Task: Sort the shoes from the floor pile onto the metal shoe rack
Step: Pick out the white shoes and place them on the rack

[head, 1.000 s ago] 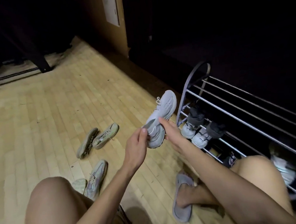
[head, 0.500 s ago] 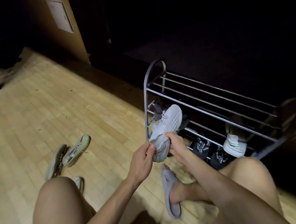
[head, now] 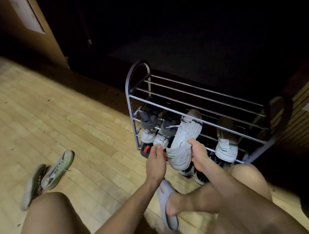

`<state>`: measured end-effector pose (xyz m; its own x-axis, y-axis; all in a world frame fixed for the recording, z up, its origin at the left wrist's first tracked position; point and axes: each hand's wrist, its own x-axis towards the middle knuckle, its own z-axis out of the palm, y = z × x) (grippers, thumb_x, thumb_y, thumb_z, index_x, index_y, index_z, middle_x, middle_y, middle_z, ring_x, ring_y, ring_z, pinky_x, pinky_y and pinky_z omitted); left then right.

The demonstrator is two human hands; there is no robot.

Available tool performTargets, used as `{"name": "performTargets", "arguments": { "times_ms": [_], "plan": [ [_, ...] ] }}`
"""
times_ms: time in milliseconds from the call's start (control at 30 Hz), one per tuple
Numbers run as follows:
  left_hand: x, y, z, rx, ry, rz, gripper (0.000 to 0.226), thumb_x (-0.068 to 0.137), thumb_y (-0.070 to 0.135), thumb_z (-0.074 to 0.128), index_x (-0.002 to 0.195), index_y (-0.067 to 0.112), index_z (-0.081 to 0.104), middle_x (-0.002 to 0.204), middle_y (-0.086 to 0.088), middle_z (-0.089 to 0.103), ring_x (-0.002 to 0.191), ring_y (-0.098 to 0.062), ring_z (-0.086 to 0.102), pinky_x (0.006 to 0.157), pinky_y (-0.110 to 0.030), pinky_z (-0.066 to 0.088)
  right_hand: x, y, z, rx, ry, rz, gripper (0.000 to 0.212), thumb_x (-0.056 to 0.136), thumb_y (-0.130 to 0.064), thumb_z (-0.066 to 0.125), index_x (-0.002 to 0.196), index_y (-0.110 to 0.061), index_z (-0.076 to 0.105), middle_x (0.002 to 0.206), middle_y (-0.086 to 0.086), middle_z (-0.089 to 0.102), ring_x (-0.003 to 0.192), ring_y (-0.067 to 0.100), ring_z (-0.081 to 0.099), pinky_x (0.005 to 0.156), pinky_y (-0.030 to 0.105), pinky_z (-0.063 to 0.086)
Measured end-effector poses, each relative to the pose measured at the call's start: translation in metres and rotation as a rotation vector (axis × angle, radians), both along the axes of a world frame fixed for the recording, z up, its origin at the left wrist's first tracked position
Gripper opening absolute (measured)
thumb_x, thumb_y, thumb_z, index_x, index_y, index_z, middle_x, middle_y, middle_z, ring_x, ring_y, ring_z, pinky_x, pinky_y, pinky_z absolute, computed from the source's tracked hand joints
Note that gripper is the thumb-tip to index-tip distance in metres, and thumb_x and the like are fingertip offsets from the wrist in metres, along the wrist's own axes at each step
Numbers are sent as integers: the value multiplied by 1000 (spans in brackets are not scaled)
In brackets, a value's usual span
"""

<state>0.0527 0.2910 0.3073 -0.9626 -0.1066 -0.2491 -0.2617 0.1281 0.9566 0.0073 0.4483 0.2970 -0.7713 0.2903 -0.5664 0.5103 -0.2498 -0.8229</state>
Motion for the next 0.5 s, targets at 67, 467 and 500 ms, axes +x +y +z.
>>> {"name": "performTargets", "arguments": {
  "times_ms": [67,467,500],
  "plan": [
    [-13,14,0,108,-89,-32,44,91,53,39,95,15,61,95,-3,68,100,-25,65,95,-49,47,-4,11,-1,6,-8,-35,14,82,-26,57,81,-13,57,73,5,54,64,17,48,59,29,37],
    [-69,84,-5,271,-374,-212,54,102,51,23,103,18,66,95,7,70,84,-8,60,77,-30,49,-46,64,-10,-108,-51,-119,22,88,-27,53,93,-8,64,94,14,70,86,28,64,80,36,51],
    [-73,90,-7,269,-370,-211,52,103,48,24,98,18,67,89,8,71,79,-5,62,75,-28,50,-53,69,-17,-104,-54,-130,24,88,-26,52,92,-7,66,96,15,71,88,30,66,84,37,51]
  ]
}}
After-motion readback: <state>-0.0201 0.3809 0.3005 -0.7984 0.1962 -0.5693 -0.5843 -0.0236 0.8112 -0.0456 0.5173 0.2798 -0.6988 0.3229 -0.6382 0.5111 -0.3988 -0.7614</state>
